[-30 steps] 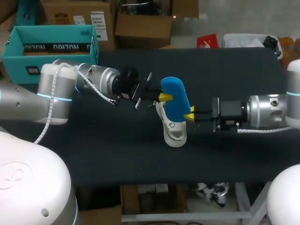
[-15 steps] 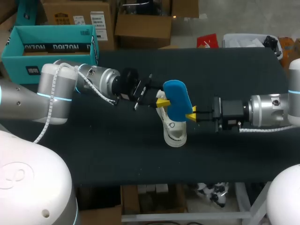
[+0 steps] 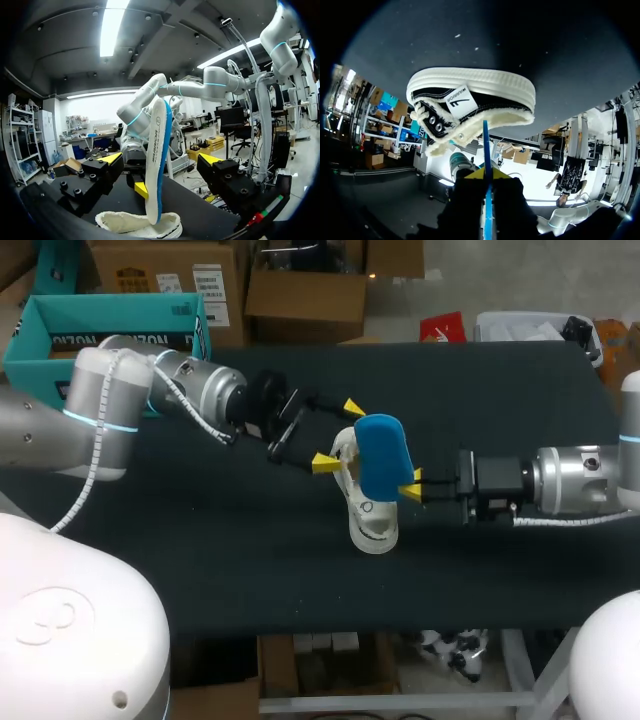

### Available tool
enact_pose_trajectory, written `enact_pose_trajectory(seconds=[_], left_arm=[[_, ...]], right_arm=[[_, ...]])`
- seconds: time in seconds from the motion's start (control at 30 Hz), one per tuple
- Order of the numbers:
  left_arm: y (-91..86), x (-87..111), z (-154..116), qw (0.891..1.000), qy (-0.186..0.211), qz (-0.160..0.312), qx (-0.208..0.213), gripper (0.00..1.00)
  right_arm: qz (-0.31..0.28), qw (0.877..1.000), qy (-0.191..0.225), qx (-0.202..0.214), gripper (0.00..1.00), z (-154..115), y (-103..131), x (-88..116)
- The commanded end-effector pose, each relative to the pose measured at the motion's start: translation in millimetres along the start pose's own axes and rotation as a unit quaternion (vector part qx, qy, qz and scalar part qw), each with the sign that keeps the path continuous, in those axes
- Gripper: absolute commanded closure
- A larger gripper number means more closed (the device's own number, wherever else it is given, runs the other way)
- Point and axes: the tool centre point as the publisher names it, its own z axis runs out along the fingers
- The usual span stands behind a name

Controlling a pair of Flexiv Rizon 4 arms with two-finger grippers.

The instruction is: Open the shoe tongue, take the insole out of the shoe, put the insole back into the shoe, and pack the shoe into the shoebox

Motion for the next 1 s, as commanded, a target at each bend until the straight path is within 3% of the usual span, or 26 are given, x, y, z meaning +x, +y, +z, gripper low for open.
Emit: enact_pose_trajectory(seconds=[0.03, 0.4, 0.43, 0.6, 0.73, 0.77, 0.8, 1.0], left_arm=[[-0.3, 2.1, 1, 1.000, -0.004, 0.000, -0.001, 0.00], [-0.3, 2.1, 1, 1.000, -0.004, 0.000, -0.001, 0.00], [0.7, -2.0, 0, 1.000, 0.008, 0.011, -0.017, 0.00], [3.3, -14.9, -18, 0.997, 0.076, 0.025, 0.010, 0.00], [0.3, -13.8, -27, 0.987, 0.155, 0.044, 0.027, 0.00], [5.0, -24.1, -34, 0.984, 0.168, 0.045, 0.028, 0.00], [6.0, -26.3, -36, 0.978, 0.201, 0.054, 0.024, 0.00], [11.3, -33.2, -46, 0.958, 0.276, 0.067, -0.035, 0.00]], right_arm=[[0.000, 1.000, 0.000, 0.002, 1.00, -1, 1, 0], [0.000, 1.000, 0.000, 0.002, 1.00, -1, 1, 0], [-0.002, 1.000, -0.003, -0.001, 1.00, 0, 0, -1], [0.000, 1.000, -0.020, 0.014, 1.00, -3, -5, -11], [-0.008, 0.999, -0.045, 0.005, 1.00, -1, -10, -16], [-0.009, 0.999, -0.048, 0.009, 1.00, -1, -10, -16], [-0.011, 0.998, -0.053, 0.011, 1.00, 0, -11, -17], [-0.044, 0.995, -0.086, 0.015, 1.00, 4, -15, -25]])
